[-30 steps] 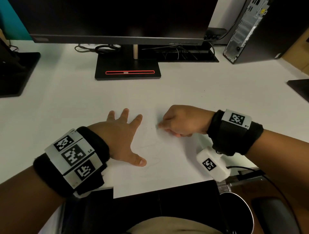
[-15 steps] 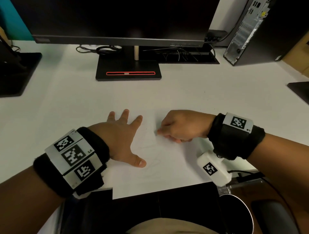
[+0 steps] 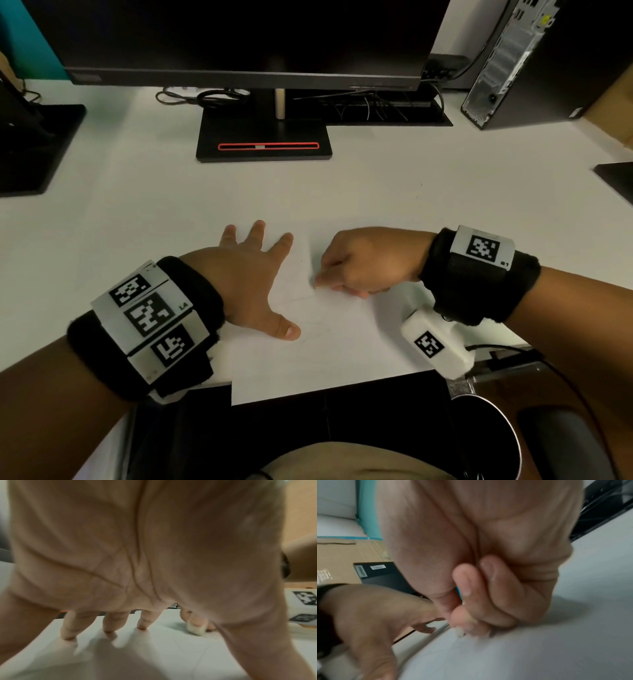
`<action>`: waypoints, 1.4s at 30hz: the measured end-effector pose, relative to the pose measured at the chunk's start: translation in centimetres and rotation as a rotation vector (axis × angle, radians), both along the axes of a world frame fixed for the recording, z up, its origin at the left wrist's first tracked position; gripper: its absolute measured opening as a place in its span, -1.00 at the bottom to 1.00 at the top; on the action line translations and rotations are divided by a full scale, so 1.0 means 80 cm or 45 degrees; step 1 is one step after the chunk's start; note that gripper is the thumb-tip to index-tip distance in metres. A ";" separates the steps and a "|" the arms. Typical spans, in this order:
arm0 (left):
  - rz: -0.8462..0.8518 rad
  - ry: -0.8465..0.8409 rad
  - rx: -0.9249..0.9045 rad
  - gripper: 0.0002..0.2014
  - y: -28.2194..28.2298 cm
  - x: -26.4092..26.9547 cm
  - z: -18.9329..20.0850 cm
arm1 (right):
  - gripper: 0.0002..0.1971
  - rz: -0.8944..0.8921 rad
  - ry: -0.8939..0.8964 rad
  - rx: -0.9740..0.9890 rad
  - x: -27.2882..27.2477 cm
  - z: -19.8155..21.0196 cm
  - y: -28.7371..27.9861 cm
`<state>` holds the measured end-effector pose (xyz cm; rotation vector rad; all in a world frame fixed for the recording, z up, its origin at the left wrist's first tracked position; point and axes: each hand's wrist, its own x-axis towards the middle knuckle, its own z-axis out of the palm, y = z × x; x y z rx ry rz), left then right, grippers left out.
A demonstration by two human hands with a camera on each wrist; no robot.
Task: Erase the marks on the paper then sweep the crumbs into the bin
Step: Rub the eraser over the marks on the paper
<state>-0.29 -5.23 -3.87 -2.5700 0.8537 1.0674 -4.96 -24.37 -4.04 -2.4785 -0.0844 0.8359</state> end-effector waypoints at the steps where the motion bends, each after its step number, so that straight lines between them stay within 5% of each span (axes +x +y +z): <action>1: -0.006 -0.003 0.000 0.37 0.000 0.000 0.000 | -0.56 -0.013 -0.063 -0.027 0.002 0.000 -0.002; 7: 0.003 -0.001 0.005 0.37 0.000 0.000 0.000 | -0.55 0.080 -0.024 -0.012 -0.004 -0.002 -0.001; 10: -0.001 0.000 0.003 0.37 0.001 0.000 -0.001 | -0.53 0.051 -0.177 -0.082 -0.001 -0.002 -0.004; 13: 0.003 -0.002 0.007 0.37 0.001 0.000 0.000 | -0.54 0.176 -0.038 -0.043 -0.009 -0.004 0.006; 17: -0.003 -0.013 0.004 0.36 0.000 0.000 -0.001 | -0.54 0.034 -0.101 -0.068 0.000 -0.001 -0.007; 30: -0.002 -0.029 0.016 0.35 0.000 -0.002 -0.001 | -0.58 0.078 0.060 0.011 -0.016 -0.003 -0.001; 42: 0.002 -0.028 0.000 0.35 -0.002 -0.001 -0.001 | -0.55 -0.013 -0.049 -0.013 -0.015 -0.001 -0.016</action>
